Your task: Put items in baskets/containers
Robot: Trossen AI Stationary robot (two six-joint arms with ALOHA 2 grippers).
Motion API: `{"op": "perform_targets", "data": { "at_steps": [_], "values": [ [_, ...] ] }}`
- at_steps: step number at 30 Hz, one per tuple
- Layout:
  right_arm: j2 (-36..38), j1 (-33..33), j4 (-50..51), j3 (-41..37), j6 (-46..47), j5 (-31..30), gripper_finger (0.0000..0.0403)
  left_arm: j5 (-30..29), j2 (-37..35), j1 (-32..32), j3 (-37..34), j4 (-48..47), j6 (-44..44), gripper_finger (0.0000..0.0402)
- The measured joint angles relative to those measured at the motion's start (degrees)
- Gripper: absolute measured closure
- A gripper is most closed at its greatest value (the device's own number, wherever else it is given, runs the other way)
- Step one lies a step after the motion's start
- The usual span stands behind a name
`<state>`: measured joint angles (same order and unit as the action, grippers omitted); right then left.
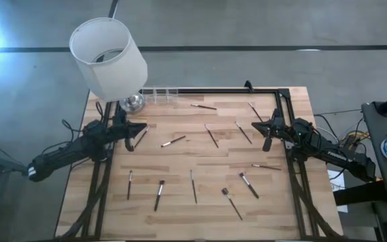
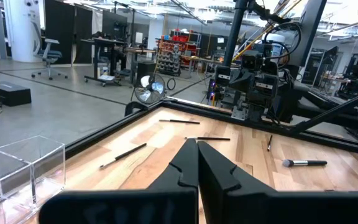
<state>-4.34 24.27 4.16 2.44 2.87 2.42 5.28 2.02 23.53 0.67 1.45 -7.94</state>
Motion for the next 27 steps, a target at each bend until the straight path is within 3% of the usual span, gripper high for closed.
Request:
{"op": "perform_targets", "data": {
  "at_steps": [27],
  "values": [
    [0.0,0.0,-0.2,0.0,-2.5,0.0,0.0394,0.0,0.0,0.0,0.0,0.0,0.3,0.0402]
  ]
}}
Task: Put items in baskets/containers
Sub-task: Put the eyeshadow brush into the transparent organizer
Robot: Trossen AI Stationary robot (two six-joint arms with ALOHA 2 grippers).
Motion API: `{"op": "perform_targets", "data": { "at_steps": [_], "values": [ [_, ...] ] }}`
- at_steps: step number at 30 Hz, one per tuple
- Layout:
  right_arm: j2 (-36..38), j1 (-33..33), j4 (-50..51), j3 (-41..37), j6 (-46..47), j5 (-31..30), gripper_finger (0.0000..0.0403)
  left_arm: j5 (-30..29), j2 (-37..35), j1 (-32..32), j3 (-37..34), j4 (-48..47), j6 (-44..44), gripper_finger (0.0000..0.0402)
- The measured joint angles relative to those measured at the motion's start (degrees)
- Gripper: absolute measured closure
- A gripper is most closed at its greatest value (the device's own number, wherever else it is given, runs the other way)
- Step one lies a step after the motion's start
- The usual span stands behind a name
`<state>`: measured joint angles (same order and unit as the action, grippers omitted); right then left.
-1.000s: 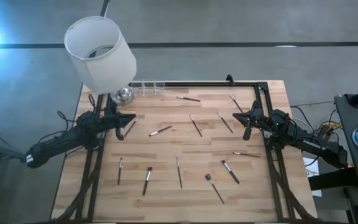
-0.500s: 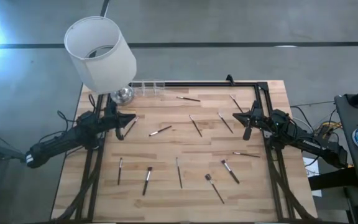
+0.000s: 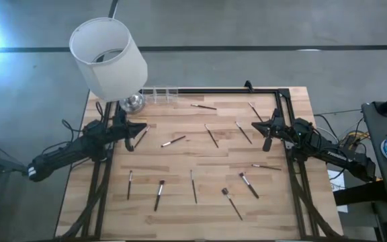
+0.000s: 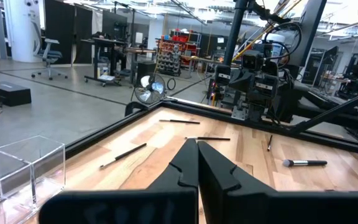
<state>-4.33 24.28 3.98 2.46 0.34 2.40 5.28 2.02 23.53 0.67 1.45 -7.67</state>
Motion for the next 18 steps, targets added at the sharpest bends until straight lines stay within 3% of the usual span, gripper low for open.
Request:
{"op": "perform_targets", "data": {
  "at_steps": [18],
  "values": [
    [0.0,0.0,-17.2,0.0,1.2,4.0,0.0394,0.1,0.0,0.0,0.0,0.4,-0.3,0.0402]
  ]
}}
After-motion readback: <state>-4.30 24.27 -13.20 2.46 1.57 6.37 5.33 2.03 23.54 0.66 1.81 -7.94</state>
